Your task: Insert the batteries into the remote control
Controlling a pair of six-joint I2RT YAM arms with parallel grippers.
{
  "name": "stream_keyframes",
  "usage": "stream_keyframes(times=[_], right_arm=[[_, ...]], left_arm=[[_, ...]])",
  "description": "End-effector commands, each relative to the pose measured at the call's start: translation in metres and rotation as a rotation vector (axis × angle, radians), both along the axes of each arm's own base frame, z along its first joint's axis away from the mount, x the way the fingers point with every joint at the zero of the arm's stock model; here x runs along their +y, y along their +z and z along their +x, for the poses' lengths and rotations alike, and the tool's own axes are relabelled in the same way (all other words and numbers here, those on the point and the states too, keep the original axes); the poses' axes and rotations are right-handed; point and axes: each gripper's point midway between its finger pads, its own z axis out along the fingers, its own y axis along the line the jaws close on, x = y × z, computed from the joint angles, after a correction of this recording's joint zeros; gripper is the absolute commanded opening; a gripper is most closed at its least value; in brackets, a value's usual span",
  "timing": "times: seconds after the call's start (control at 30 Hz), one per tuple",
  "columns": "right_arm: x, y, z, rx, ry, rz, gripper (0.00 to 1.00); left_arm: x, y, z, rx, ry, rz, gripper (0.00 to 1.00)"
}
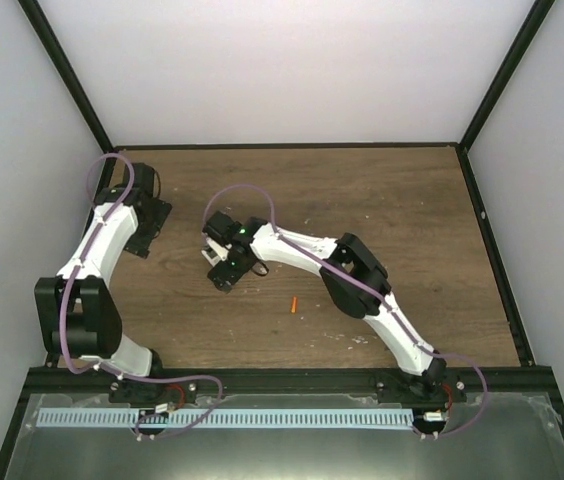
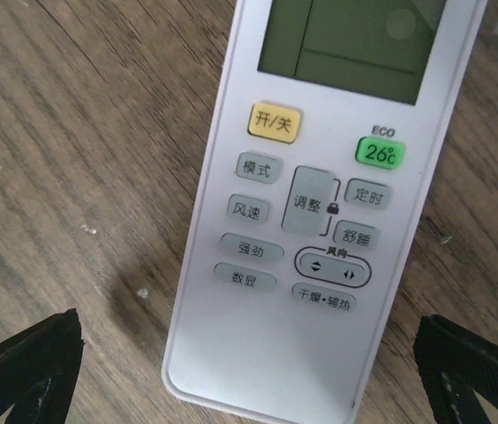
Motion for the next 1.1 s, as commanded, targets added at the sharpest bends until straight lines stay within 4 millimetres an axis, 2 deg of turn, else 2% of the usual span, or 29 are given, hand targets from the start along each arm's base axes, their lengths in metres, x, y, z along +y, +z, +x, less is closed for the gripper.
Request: stream_keyframes(times=[0.0,0.13,0.47,0.7,0.8,0.9,1.07], right_arm=[[0.001,-0.002,-0.004,0.000,-0.019,-0.042,1.00],[0.002,-0.007,-0.007,0.008,-0.021,-0.050,0.99],[0.002,-0.019,-0.009,0.006,-0.002,-0.101,0.84],[-0.006,-0.026,-0.004,-0.025,-0.010,-0.150,0.75],[-0.007,-0.026,-0.002,-0.040,-0.012,-0.157,0.67],[-0.009,-0.026,0.001,-0.059,-0.014,-0.165,0.54],[-0.014,-0.020,0.008,-0.106,-0.029,-0.169,0.45]], left_arm=[[0.001,0.002,-0.007,-0.004,0.010,-0.016,1.00],[0.001,0.002,-0.009,-0.011,0.005,-0.018,1.00],[0.005,0.002,-0.011,-0.023,0.006,-0.026,0.99],[0.007,0.002,-0.011,-0.032,0.013,-0.033,0.99],[0.007,0.002,-0.009,-0.037,0.009,-0.036,0.99],[0.008,0.000,-0.008,-0.035,-0.001,-0.036,0.99],[0.000,-0.004,-0.001,-0.061,-0.079,-0.062,0.99]])
